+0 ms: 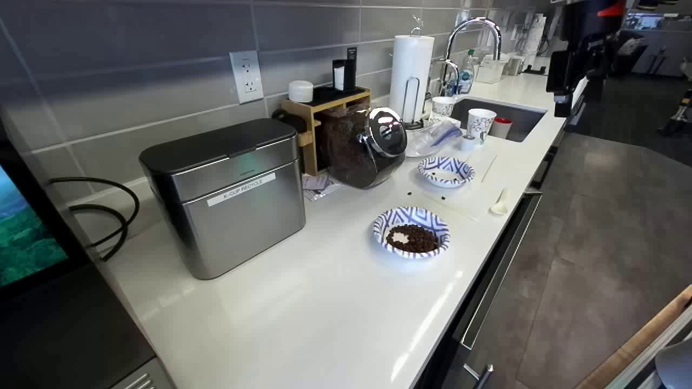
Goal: Transfer a spoonful of contents from the left bowl into the right bowl
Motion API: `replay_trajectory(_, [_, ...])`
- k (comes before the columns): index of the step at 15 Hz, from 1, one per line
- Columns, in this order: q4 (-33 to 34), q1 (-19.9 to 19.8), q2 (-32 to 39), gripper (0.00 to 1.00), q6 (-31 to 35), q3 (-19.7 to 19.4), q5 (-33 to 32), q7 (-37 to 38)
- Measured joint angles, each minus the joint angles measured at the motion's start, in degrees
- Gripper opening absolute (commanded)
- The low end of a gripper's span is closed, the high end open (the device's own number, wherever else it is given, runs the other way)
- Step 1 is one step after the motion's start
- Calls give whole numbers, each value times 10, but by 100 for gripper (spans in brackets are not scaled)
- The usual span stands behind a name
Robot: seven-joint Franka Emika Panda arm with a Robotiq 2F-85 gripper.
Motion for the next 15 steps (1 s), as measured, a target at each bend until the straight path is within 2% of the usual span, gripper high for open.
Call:
replay_trajectory(8, [-11,-2,0,100,0,-3,0,20])
replay_trajectory(11, [-75,-14,-14,100,36,-12,0,77])
replay_trajectory(15, [-199,-53,-71,100,134,-39,-10,123])
